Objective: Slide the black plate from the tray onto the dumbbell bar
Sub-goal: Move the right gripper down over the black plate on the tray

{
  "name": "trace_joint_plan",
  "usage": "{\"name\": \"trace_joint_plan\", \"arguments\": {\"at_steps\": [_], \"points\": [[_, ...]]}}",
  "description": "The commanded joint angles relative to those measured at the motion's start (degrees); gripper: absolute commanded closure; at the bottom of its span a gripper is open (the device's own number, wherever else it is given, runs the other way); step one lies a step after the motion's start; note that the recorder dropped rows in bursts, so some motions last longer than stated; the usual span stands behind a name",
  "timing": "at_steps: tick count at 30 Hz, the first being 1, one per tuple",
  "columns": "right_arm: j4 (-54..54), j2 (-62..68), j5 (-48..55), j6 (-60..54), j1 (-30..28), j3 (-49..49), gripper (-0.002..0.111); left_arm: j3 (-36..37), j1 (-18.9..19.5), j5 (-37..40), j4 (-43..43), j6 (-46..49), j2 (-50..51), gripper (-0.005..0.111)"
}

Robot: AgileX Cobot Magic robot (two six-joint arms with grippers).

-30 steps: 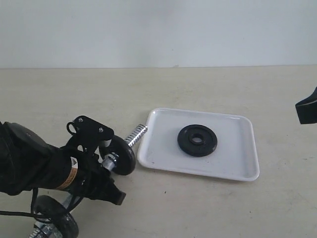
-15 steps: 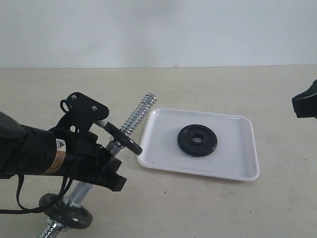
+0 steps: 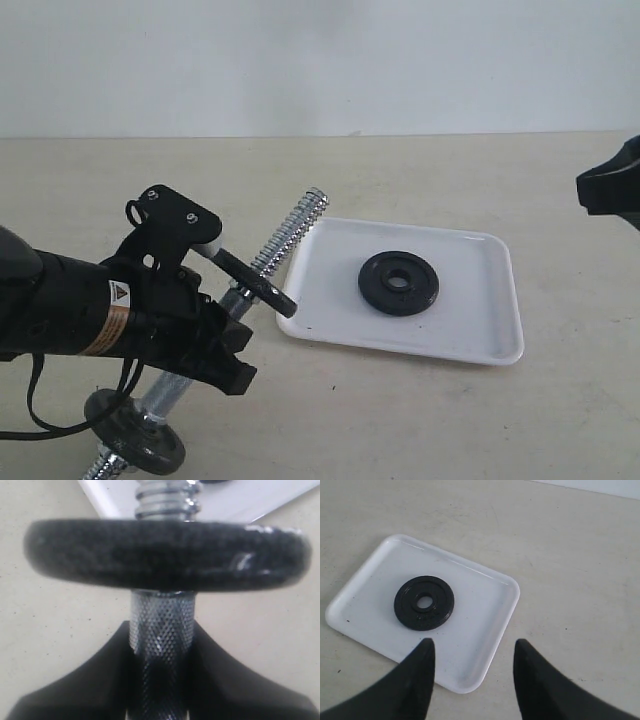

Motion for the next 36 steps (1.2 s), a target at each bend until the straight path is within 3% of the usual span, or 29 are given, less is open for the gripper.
{"name": "trace_joint_plan", "arguments": {"at_steps": [1,2,3,5,6,9,15,24,36], "points": [[1.2,2.2,-1.9,-5.6,0.1,0.0,0.053,-1.6,0.1,0.5,-0.9,-0.7,-3.0,0.102],[2.5,4.0,-2.4,-4.8,0.1,0.0,0.033,-1.6,0.1,0.3,-0.9,-0.7,-3.0,0.102],[4.2,5.3,-2.4,-4.7,0.1,0.0,0.021,-1.6,0.1,0.2,-0.9,-0.7,-3.0,0.102],[6.0,8.0,-2.4,-4.6,0.1,0.0,0.005,-1.6,0.1,0.1,-0.9,-0.7,-3.0,0.102],[6.0,9.6,-2.4,-4.6,0.1,0.0,0.004,-1.6,0.1,0.1,-0.9,-0.8,-3.0,0.102],[6.0,14.3,-2.4,-4.6,0.1,-0.9,0.011,-1.6,0.1,0.1,-0.9,-1.2,-3.0,0.102],[6.6,21.0,3.2,-7.4,0.1,-7.5,0.040,-1.6,0.1,-0.3,-0.9,-1.2,-3.0,0.102],[7.4,29.1,19.2,-11.3,0.1,-21.5,0.041,-1.6,0.1,-0.8,-0.9,-1.2,-3.0,0.102],[8.4,44.0,21.2,-13.4,1.5,-29.9,0.041,-1.6,0.1,-1.2,-0.9,-1.2,-3.0,0.102]]}}
